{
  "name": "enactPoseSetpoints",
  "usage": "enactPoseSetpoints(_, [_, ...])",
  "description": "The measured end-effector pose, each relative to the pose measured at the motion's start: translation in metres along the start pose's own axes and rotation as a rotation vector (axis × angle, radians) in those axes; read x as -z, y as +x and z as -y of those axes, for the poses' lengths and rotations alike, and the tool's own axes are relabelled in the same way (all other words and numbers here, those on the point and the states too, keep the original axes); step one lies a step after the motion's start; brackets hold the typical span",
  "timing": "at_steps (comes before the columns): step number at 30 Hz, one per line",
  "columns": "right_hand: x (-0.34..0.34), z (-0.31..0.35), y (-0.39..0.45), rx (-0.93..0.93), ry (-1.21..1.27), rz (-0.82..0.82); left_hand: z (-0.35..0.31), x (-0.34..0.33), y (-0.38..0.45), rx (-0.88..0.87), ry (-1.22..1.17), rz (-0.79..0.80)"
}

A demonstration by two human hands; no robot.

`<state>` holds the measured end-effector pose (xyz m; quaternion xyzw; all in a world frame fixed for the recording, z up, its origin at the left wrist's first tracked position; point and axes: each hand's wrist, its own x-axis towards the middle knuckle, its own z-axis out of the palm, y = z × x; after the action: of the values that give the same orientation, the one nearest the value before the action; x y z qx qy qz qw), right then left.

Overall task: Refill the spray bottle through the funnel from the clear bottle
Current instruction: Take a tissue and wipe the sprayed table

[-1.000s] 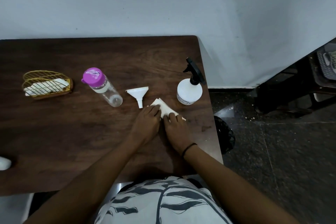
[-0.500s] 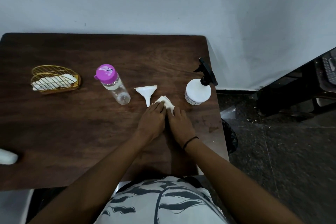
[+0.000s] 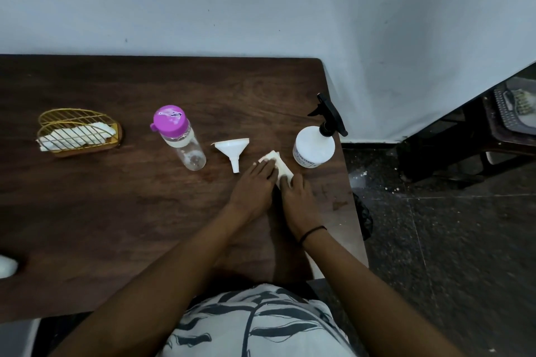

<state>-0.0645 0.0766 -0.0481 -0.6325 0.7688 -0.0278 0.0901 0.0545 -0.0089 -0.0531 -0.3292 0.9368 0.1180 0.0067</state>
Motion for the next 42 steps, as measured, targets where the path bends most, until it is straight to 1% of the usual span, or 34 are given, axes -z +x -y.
enactPoseSetpoints(4, [-0.013, 0.000, -0.029, 0.045, -0.077, -0.097, -0.004, -0.009, -0.023, -0.047, 0.087, 0.007])
enactPoseSetpoints(9, [-0.017, 0.018, -0.041, 0.239, -0.061, -0.161, -0.001, -0.008, -0.039, 0.043, 0.123, 0.009])
enactPoseSetpoints(11, [-0.016, 0.023, -0.031, 0.226, -0.023, -0.142, 0.003, -0.007, -0.032, 0.068, 0.119, -0.003])
enactPoseSetpoints(16, [-0.008, 0.004, -0.010, 0.085, -0.002, -0.064, -0.007, 0.000, 0.003, 0.075, 0.079, 0.005])
enactPoseSetpoints(20, [0.000, -0.013, -0.013, 0.036, -0.003, -0.086, -0.022, -0.008, 0.019, 0.071, 0.051, 0.015])
enactPoseSetpoints(26, [0.002, -0.025, -0.033, 0.058, -0.066, -0.178, -0.043, -0.014, 0.013, 0.071, 0.076, 0.048])
enactPoseSetpoints(33, [-0.009, -0.029, -0.049, 0.096, -0.029, -0.170, -0.043, -0.014, -0.004, 0.046, 0.150, 0.041])
enactPoseSetpoints(37, [-0.011, -0.020, -0.052, 0.174, -0.011, -0.139, -0.033, -0.017, -0.024, 0.100, 0.127, 0.013])
enactPoseSetpoints(42, [-0.019, 0.000, -0.047, 0.276, 0.000, -0.144, -0.017, -0.015, -0.054, 0.192, 0.136, -0.048])
